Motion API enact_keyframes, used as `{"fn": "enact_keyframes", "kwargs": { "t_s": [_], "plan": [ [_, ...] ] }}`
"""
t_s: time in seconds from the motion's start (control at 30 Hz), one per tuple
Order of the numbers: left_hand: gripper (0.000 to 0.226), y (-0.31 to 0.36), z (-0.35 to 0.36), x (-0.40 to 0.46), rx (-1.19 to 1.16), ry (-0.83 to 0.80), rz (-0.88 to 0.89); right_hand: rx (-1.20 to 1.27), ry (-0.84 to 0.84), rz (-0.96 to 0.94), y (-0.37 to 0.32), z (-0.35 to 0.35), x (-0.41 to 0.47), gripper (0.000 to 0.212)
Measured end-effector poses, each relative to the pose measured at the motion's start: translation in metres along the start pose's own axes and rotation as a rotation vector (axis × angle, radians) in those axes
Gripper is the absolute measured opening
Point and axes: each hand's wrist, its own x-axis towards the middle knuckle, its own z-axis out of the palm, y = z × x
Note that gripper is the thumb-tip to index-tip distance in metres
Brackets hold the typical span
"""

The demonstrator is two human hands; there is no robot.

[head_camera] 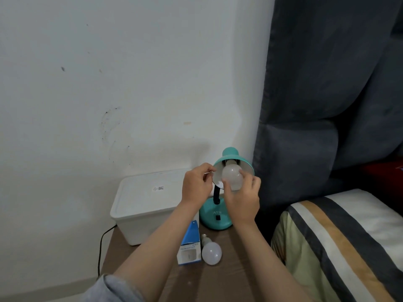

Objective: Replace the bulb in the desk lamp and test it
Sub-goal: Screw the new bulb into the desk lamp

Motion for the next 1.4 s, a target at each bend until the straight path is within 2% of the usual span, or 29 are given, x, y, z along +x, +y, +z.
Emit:
{"fn": "enact_keyframes", "kwargs": {
  "t_s": [0.1,0.2,0.27,0.5,0.7,0.97,1.17,1.4],
  "plan": [
    [0.020,-0.001,0.000,0.000,-0.001,-0.002,0.001,0.020,0.030,0.056,-0.001,-0.001,0.003,0.050],
    [0.021,-0.001,0.001,0.000,-0.013,-0.007,0.000,0.069,-0.045,-0.084,0.004,0.000,-0.004,0.047],
    [0.021,-0.001,0.001,0.000,-0.011,-0.004,-0.003,0.097,-0.037,-0.135,0.006,0.001,-0.006,0.040],
    [0.019,0.000,0.001,0.000,-0.001,0.003,0.017,0.183,0.024,-0.105,0.004,0.005,-0.001,0.042],
    [0.019,-0.001,0.000,0.000,-0.005,0.001,0.025,0.182,-0.010,-0.121,0.005,0.009,-0.006,0.047],
    [0.019,-0.001,0.001,-0.001,0.002,0.013,0.031,0.180,0.060,0.069,-0.009,0.001,0.003,0.052],
    [0.018,-0.001,0.002,-0.002,-0.015,0.005,0.018,0.153,-0.017,-0.002,-0.004,0.007,-0.006,0.052],
    [0.018,-0.001,0.001,-0.002,-0.002,0.016,0.026,0.048,0.032,0.058,-0.007,0.000,0.004,0.055]
  ]
}}
